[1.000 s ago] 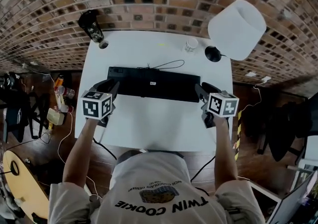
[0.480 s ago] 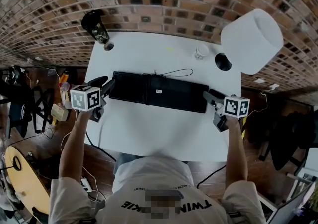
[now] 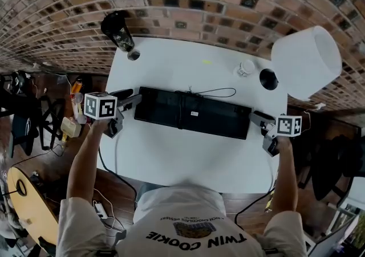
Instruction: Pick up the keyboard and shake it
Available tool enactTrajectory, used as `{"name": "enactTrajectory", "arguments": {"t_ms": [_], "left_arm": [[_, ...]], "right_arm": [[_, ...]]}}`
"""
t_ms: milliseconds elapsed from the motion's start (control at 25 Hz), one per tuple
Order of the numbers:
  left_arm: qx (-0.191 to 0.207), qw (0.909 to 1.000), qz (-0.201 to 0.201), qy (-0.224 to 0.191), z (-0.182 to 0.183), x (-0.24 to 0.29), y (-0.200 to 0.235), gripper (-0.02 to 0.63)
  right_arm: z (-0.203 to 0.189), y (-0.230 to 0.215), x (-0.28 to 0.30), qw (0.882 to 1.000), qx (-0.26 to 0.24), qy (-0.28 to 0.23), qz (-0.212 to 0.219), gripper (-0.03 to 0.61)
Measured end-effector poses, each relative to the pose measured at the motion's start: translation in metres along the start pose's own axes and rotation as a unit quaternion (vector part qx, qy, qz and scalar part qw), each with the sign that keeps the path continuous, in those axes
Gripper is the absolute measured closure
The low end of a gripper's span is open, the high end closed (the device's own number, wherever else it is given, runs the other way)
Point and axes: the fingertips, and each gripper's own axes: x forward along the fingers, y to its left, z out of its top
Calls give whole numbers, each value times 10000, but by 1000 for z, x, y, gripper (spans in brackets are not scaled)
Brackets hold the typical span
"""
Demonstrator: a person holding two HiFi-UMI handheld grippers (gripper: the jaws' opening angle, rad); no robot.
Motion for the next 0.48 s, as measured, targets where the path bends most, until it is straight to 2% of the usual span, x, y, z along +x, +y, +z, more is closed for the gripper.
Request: {"name": "enactTrajectory", "arguments": {"t_ms": [120, 280, 480], "left_arm": [[-130, 9983, -419, 379, -8, 9, -4, 348], [-94, 9947, -724, 725, -9, 25, -5, 341], [-185, 9899, -1009, 981, -9, 34, -9, 339]], "right_arm": [[2, 1, 2, 9999, 61, 126, 13, 360], [5, 2, 7, 9994, -51, 319, 85, 360], [4, 14, 17, 9968, 480, 363, 524, 360]]}}
